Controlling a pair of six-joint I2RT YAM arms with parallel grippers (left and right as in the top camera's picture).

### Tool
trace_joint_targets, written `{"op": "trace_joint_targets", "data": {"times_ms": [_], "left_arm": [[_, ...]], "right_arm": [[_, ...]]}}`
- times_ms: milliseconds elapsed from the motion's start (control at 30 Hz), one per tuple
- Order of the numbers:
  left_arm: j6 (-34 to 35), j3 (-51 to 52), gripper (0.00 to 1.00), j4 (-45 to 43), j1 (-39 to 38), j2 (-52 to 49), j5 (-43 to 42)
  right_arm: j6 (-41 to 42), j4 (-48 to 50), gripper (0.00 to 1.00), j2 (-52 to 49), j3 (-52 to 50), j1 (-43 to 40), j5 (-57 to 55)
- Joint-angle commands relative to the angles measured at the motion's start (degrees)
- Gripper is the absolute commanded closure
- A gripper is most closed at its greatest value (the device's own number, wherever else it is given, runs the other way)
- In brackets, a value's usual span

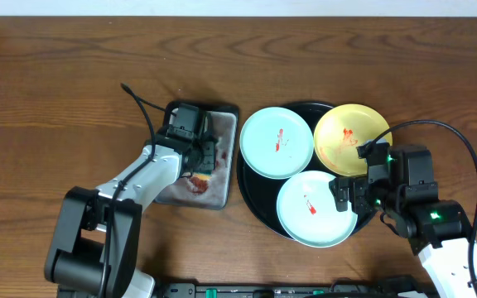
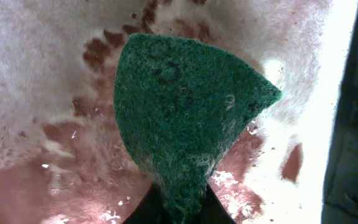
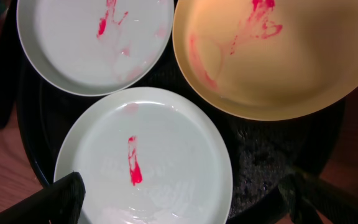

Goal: Clean dirty plates on tray and stack at the side

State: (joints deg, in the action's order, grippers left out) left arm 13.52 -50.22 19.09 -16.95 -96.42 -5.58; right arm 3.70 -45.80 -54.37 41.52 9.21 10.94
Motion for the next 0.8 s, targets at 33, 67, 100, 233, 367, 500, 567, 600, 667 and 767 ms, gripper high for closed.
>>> {"op": "trace_joint_targets", "data": {"times_ms": [33, 67, 100, 233, 367, 500, 567, 600, 667, 767], "left_arm": [[-0.07, -1.05, 0.83, 1.86, 0.15, 4.33, 2.16], [-0.07, -1.05, 0.50, 2.73, 0.15, 5.35, 2.16], [-0.07, -1.05, 0.34, 3.10, 0.15, 5.64, 2.16], [0.00, -1.03, 0.28, 3.54, 0.13, 5.77, 2.14], [1.88, -1.01, 0.28, 3.28, 0.11, 5.75, 1.99], [1.84, -0.44, 0.28, 2.80, 0.09, 5.49, 2.27], [1.86, -0.31, 0.28, 2.43, 0.09, 4.83, 2.23], [1.86, -0.31, 0.28, 2.21, 0.09, 4.37, 2.23], [1.86, -0.31, 0.30, 1.75, 0.09, 3.39, 2.23], [1.86, -0.31, 0.32, 1.55, 0.09, 1.42, 2.23]], "right_arm": [[0.52, -0.07, 0.01, 0.09, 1.01, -0.39, 0.50], [0.52, -0.04, 0.01, 0.09, 1.03, -0.39, 0.50], [0.52, -0.04, 0.01, 0.09, 1.03, -0.39, 0.50], [0.52, -0.02, 0.01, 0.09, 1.03, -0.39, 0.50], [0.52, -0.02, 0.01, 0.09, 1.03, -0.39, 0.50], [0.52, 0.00, 0.01, 0.09, 1.03, -0.39, 0.50], [0.52, 0.02, 0.01, 0.09, 1.03, -0.39, 0.50], [0.52, 0.04, 0.01, 0.09, 1.03, -0.39, 0.50], [0.52, 0.13, 0.01, 0.09, 1.03, -0.39, 0.50], [0.52, 0.13, 0.01, 0.09, 1.03, -0.39, 0.50]]}}
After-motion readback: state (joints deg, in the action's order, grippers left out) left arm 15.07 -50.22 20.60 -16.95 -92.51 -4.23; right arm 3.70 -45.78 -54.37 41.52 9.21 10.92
